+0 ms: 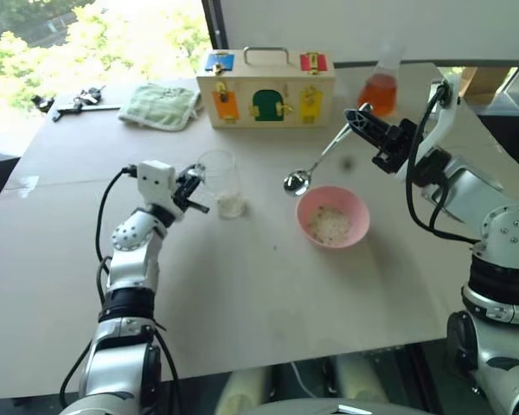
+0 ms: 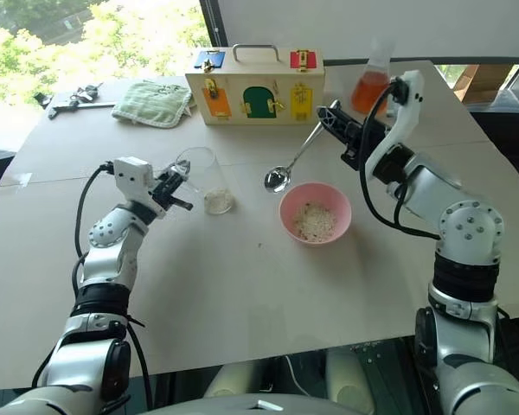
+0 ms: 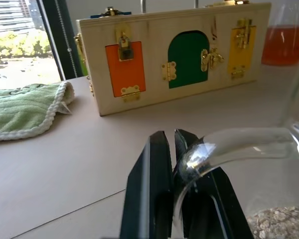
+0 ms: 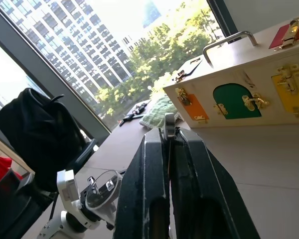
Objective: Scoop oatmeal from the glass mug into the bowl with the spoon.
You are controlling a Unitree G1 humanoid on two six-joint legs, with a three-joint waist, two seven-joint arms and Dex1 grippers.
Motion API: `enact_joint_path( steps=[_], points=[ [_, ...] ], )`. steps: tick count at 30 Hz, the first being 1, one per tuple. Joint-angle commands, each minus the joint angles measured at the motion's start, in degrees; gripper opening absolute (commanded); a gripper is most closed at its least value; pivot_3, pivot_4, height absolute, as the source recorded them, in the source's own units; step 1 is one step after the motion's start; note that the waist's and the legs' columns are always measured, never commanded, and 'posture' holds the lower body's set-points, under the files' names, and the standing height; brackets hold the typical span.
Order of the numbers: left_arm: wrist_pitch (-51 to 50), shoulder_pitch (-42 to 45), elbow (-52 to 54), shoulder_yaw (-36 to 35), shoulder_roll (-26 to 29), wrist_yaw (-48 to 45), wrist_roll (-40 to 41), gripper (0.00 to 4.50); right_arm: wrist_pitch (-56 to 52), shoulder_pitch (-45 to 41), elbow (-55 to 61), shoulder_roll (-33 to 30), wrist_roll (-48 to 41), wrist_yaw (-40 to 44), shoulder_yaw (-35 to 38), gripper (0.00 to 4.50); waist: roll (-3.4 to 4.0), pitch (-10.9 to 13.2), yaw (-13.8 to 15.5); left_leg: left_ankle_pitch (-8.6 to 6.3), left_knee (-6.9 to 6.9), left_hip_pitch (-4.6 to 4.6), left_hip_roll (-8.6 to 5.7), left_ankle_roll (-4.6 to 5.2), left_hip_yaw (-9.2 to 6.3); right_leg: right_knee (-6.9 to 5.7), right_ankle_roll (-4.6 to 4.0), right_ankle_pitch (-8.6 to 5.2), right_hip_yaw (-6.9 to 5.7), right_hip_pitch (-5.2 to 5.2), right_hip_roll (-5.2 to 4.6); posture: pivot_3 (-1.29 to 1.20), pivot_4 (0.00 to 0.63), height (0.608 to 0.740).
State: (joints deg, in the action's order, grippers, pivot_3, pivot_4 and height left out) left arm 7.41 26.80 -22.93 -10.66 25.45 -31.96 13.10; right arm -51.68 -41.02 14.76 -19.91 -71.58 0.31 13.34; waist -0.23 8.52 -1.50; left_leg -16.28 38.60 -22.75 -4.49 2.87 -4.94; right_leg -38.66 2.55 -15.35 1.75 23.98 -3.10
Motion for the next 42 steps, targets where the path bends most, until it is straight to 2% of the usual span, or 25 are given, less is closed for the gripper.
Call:
enact_joint_path(
  steps=[1,4,8,19,28,33,37,42],
  points=[
    [-6.8,1.2,8.3,3.4,0.4,1.7,-2.5,0.04,4.6,-6.4,0.5,0.6,4.8,-0.4,-0.5,0.00,-0.01,0.0,-0.3,0.00,0.04,-0.03,-0.01,0.00,0.01,-0.09,0.00,0.00,0.00,0.05,0.00,0.00,0.150,0.740],
    [-13.8,3.5,12.4,5.6,0.0,1.7,-2.3,0.04,5.7,-9.3,-0.2,0.6,8.7,2.3,-2.8,0.00,-0.03,0.0,-0.2,0.02,0.08,-0.06,-0.05,-0.03,-0.02,-0.16,0.00,0.00,-0.04,0.08,-0.02,0.00,0.150,0.740],
    [-18.2,6.7,14.5,7.5,0.0,2.1,-3.4,0.04,6.8,-10.7,-0.3,0.4,13.2,6.2,-5.7,0.00,-0.03,0.0,-0.6,0.02,0.11,-0.08,-0.07,-0.02,-0.02,-0.18,0.00,0.00,-0.03,0.08,-0.02,0.00,0.150,0.740],
    [-22.4,11.7,14.1,9.2,-0.6,2.0,-4.7,0.04,12.2,-8.8,1.1,-3.9,30.1,19.9,-17.1,0.00,-0.02,0.0,-0.9,0.04,0.11,-0.13,-0.10,-0.06,-0.01,-0.22,0.00,0.00,0.03,0.25,-0.01,0.00,0.150,0.740],
    [-35.1,14.3,18.5,10.8,0.0,0.6,-3.6,0.04,20.7,-6.2,-1.8,-2.4,43.8,27.5,-26.1,0.00,-0.03,0.0,-0.9,0.04,0.13,-0.16,-0.14,-0.06,-0.02,-0.23,0.00,0.00,0.02,0.27,-0.01,0.00,0.150,0.740],
    [-35.9,14.7,19.5,11.1,0.1,0.9,-4.3,0.04,19.8,-4.7,-2.2,0.2,45.2,29.1,-26.6,0.00,-0.03,0.0,-0.9,0.06,0.14,-0.16,-0.14,-0.09,-0.06,-0.24,0.00,0.00,0.01,0.28,0.00,0.00,0.150,0.740],
    [-32.3,15.1,19.3,11.9,0.2,0.9,-6.2,0.04,11.7,-3.4,-1.9,2.3,40.3,29.2,-24.0,0.00,-0.03,0.0,-0.9,0.06,0.15,-0.16,-0.15,-0.09,-0.07,-0.24,0.00,0.00,0.01,0.27,-0.01,0.00,0.150,0.740],
    [-23.6,15.5,18.1,13.1,-0.2,0.8,-8.4,0.04,-0.7,-3.7,-4.8,8.3,31.7,21.8,-14.4,0.00,-0.03,0.0,-0.7,0.06,0.17,-0.17,-0.16,-0.10,-0.11,-0.24,0.00,0.00,-0.01,0.26,-0.02,0.00,0.150,0.740]
  ],
)
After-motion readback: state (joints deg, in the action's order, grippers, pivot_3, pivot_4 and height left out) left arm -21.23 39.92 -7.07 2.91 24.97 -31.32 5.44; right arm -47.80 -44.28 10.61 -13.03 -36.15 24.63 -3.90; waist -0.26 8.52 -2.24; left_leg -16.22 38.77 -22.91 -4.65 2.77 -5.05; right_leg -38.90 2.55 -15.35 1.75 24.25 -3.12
